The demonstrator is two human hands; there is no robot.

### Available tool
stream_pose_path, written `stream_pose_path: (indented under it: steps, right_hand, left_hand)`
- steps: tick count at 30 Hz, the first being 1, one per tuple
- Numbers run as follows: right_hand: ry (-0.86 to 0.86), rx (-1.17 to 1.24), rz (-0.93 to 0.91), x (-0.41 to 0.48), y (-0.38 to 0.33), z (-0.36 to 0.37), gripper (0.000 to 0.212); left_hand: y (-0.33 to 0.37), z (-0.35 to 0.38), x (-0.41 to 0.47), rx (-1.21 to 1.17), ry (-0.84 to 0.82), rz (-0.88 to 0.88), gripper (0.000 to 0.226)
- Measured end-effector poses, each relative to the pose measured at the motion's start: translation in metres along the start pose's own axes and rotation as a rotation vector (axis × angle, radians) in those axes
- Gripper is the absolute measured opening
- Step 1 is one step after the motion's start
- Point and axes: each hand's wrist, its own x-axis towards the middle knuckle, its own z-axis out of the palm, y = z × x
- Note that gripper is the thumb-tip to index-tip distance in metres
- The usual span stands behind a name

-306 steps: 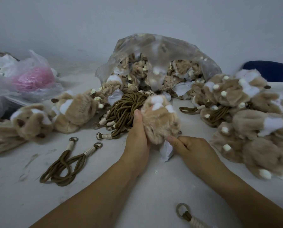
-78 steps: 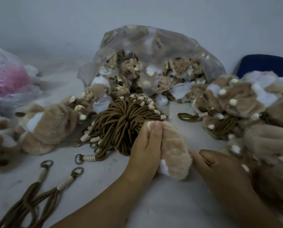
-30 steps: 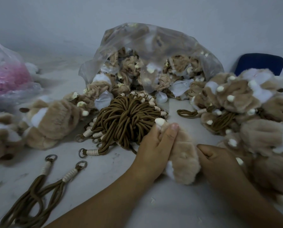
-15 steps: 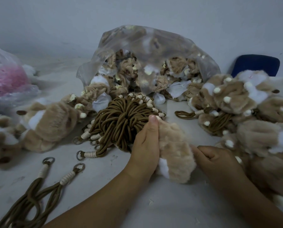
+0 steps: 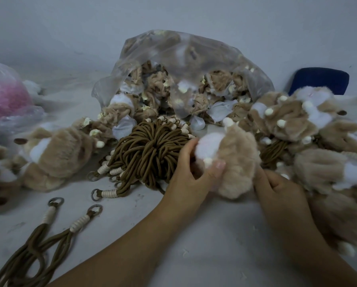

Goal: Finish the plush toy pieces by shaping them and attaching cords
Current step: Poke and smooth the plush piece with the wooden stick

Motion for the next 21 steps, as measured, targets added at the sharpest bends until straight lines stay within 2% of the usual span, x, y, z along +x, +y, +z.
stream_pose_path:
  steps: [2, 4, 6, 11, 15, 21]
  right_hand:
    - [0.026, -0.016, -0.041, -0.002, -0.004, 0.0, 0.066]
    - [0.03, -0.073, -0.079, -0.003, -0.005, 0.001, 0.071]
    - [0.028, -0.106, -0.084, 0.0, -0.002, 0.002, 0.068]
    - [-0.103, -0.189, -0.09, -0.001, 0.001, 0.004, 0.058]
    - [-0.195, -0.172, -0.048, -0.003, -0.002, 0.003, 0.061]
    - [-0.259, -0.202, -0.014, -0.003, -0.003, 0.0, 0.067]
  left_hand:
    - [-0.003, 0.002, 0.0, -0.009, -0.031, -0.027, 0.063]
    - [-0.004, 0.001, 0.0, -0.034, -0.007, -0.043, 0.044]
    - [-0.001, -0.002, 0.0, -0.024, 0.103, -0.017, 0.03]
    - [0.016, -0.009, 0.001, 0.134, 0.395, 0.228, 0.013]
    - [0.018, -0.015, 0.003, 0.248, 0.518, 0.306, 0.014]
    - [0.02, -0.025, 0.013, 0.197, 0.684, 0.285, 0.026]
